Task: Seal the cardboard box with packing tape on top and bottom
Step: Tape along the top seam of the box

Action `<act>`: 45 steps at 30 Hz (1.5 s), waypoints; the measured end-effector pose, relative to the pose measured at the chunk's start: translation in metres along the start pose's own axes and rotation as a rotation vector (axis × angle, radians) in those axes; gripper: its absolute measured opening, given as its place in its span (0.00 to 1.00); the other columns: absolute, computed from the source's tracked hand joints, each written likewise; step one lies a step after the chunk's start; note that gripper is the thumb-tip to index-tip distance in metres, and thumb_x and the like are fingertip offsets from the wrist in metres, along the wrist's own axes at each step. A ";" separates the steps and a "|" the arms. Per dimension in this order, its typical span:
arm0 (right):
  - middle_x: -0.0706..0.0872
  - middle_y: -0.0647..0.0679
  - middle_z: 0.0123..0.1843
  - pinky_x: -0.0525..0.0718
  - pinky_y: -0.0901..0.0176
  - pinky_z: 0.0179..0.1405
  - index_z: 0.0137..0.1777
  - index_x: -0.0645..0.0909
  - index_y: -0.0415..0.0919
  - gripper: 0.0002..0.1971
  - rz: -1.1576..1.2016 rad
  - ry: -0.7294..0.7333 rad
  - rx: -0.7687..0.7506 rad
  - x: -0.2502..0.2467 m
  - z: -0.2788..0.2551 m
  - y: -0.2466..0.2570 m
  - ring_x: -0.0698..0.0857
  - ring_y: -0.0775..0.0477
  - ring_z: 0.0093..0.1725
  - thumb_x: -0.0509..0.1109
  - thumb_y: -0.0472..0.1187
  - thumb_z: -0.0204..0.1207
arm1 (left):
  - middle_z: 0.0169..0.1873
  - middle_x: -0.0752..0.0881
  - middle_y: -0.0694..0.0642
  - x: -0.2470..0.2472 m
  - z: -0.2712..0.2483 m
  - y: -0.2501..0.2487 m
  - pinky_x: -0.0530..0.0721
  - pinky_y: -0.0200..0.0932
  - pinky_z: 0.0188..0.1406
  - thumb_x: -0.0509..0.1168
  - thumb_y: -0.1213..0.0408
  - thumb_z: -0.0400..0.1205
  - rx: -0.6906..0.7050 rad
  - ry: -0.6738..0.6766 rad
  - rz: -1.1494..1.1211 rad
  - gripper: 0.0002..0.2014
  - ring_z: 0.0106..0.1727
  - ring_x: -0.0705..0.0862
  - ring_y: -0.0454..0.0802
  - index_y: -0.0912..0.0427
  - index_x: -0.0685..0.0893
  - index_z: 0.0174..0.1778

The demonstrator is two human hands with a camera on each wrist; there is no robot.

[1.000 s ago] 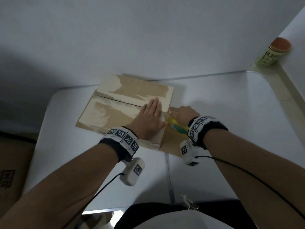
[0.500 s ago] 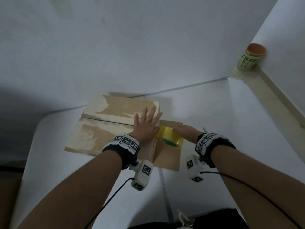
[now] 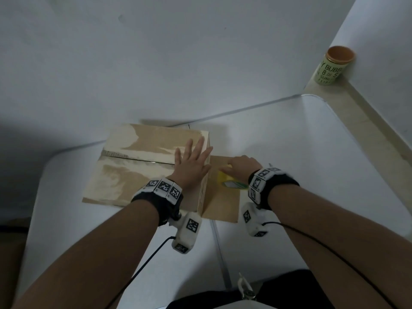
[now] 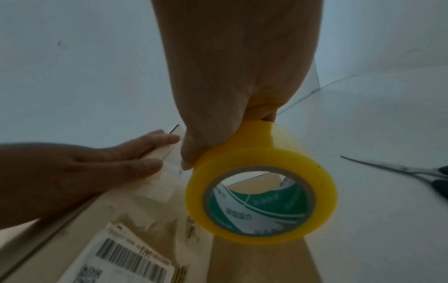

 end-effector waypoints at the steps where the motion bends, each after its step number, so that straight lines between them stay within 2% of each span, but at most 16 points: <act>1: 0.85 0.41 0.60 0.75 0.55 0.49 0.65 0.81 0.41 0.25 0.008 0.021 0.001 0.004 0.004 0.003 0.84 0.41 0.58 0.54 0.59 0.84 | 0.83 0.31 0.45 0.000 0.000 0.000 0.34 0.67 0.78 0.47 0.48 0.88 0.000 0.001 0.000 0.28 0.82 0.29 0.54 0.41 0.46 0.84; 3: 0.82 0.41 0.66 0.73 0.57 0.51 0.71 0.76 0.43 0.23 0.054 0.039 0.015 0.013 0.010 0.006 0.82 0.40 0.64 0.55 0.56 0.85 | 0.83 0.31 0.46 -0.001 -0.001 0.001 0.33 0.67 0.78 0.48 0.48 0.88 -0.001 0.004 -0.003 0.28 0.82 0.28 0.54 0.41 0.46 0.84; 6: 0.76 0.41 0.73 0.72 0.46 0.68 0.73 0.75 0.44 0.27 0.082 0.034 0.031 0.027 0.015 0.005 0.75 0.39 0.73 0.58 0.60 0.82 | 0.83 0.31 0.46 -0.002 -0.002 0.003 0.33 0.67 0.78 0.50 0.50 0.88 -0.001 0.003 -0.013 0.29 0.82 0.28 0.54 0.41 0.46 0.84; 7: 0.77 0.42 0.72 0.71 0.45 0.69 0.72 0.76 0.45 0.27 0.073 0.031 0.032 0.029 0.016 0.005 0.75 0.39 0.72 0.58 0.61 0.81 | 0.83 0.31 0.45 -0.003 -0.002 0.003 0.32 0.66 0.78 0.51 0.50 0.87 -0.001 -0.003 -0.024 0.29 0.82 0.28 0.53 0.41 0.47 0.84; 12: 0.86 0.42 0.60 0.75 0.50 0.56 0.57 0.83 0.41 0.27 0.179 -0.049 0.103 0.027 0.020 -0.008 0.83 0.40 0.59 0.56 0.64 0.80 | 0.83 0.33 0.44 -0.006 -0.003 0.003 0.32 0.65 0.78 0.57 0.50 0.84 -0.001 -0.015 -0.060 0.32 0.83 0.29 0.52 0.39 0.50 0.83; 17: 0.84 0.41 0.64 0.74 0.48 0.64 0.62 0.81 0.41 0.27 0.232 -0.066 0.086 0.031 0.009 -0.013 0.81 0.39 0.64 0.57 0.62 0.81 | 0.83 0.34 0.43 -0.007 -0.005 0.001 0.34 0.65 0.78 0.59 0.56 0.82 -0.015 -0.046 -0.059 0.34 0.83 0.30 0.52 0.39 0.53 0.83; 21: 0.86 0.39 0.55 0.78 0.50 0.57 0.55 0.82 0.37 0.25 0.349 -0.041 0.019 0.036 0.008 -0.017 0.83 0.38 0.57 0.58 0.59 0.82 | 0.83 0.34 0.43 -0.007 -0.005 0.001 0.33 0.65 0.78 0.59 0.57 0.82 -0.019 -0.046 -0.062 0.34 0.83 0.30 0.51 0.39 0.53 0.83; 25: 0.84 0.36 0.58 0.74 0.53 0.53 0.61 0.79 0.35 0.22 0.497 -0.063 0.042 0.039 0.006 -0.031 0.81 0.37 0.58 0.51 0.52 0.86 | 0.83 0.34 0.43 -0.006 -0.004 0.002 0.34 0.65 0.79 0.60 0.57 0.81 -0.020 -0.058 -0.059 0.34 0.83 0.29 0.51 0.39 0.53 0.82; 27: 0.83 0.36 0.54 0.71 0.57 0.49 0.56 0.80 0.34 0.19 0.573 -0.156 0.080 0.037 0.004 -0.046 0.81 0.38 0.54 0.52 0.47 0.87 | 0.83 0.34 0.43 -0.007 -0.003 0.003 0.33 0.65 0.79 0.60 0.58 0.81 -0.022 -0.060 -0.066 0.34 0.83 0.29 0.51 0.38 0.54 0.82; 30: 0.84 0.38 0.61 0.76 0.58 0.52 0.61 0.81 0.36 0.15 0.689 -0.369 0.276 0.044 -0.009 -0.096 0.83 0.38 0.58 0.58 0.42 0.84 | 0.84 0.35 0.43 -0.006 -0.003 0.004 0.34 0.65 0.80 0.60 0.58 0.80 -0.031 -0.068 -0.064 0.34 0.83 0.30 0.50 0.38 0.54 0.82; 32: 0.78 0.37 0.67 0.75 0.59 0.53 0.65 0.79 0.38 0.14 0.684 -0.409 0.460 0.063 -0.022 -0.133 0.81 0.36 0.61 0.61 0.38 0.81 | 0.84 0.35 0.43 -0.006 -0.003 0.004 0.34 0.65 0.80 0.59 0.59 0.80 -0.040 -0.074 -0.065 0.34 0.83 0.30 0.50 0.37 0.55 0.81; 35: 0.71 0.35 0.70 0.74 0.49 0.62 0.67 0.76 0.40 0.17 0.631 -0.409 0.652 0.092 -0.040 -0.170 0.75 0.32 0.65 0.60 0.33 0.78 | 0.84 0.35 0.42 -0.007 -0.003 0.003 0.33 0.64 0.80 0.60 0.59 0.80 -0.045 -0.071 -0.083 0.34 0.83 0.30 0.48 0.36 0.55 0.81; 38: 0.68 0.34 0.72 0.73 0.47 0.63 0.68 0.75 0.38 0.17 0.580 -0.398 0.648 0.106 -0.041 -0.182 0.71 0.31 0.67 0.60 0.31 0.79 | 0.84 0.36 0.42 -0.008 -0.004 0.003 0.34 0.64 0.80 0.60 0.59 0.79 -0.050 -0.078 -0.088 0.34 0.83 0.31 0.48 0.36 0.56 0.81; 41: 0.69 0.32 0.69 0.76 0.45 0.58 0.67 0.73 0.34 0.17 0.471 -0.397 0.632 0.111 -0.042 -0.188 0.71 0.31 0.67 0.62 0.31 0.78 | 0.84 0.37 0.42 -0.008 -0.005 0.003 0.34 0.64 0.80 0.60 0.59 0.79 -0.053 -0.082 -0.079 0.34 0.83 0.32 0.48 0.36 0.56 0.81; 45: 0.74 0.31 0.63 0.78 0.44 0.53 0.64 0.73 0.33 0.16 0.387 -0.370 0.565 0.108 -0.039 -0.182 0.74 0.31 0.63 0.63 0.40 0.80 | 0.84 0.37 0.42 -0.008 -0.006 0.003 0.35 0.65 0.80 0.60 0.59 0.79 -0.053 -0.087 -0.077 0.34 0.84 0.32 0.48 0.36 0.56 0.80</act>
Point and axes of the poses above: each hand's wrist, its own z-axis towards the middle knuckle, its own x-axis out of the palm, y = z × x, the point moved 8 cm from there along z, towards the middle knuckle
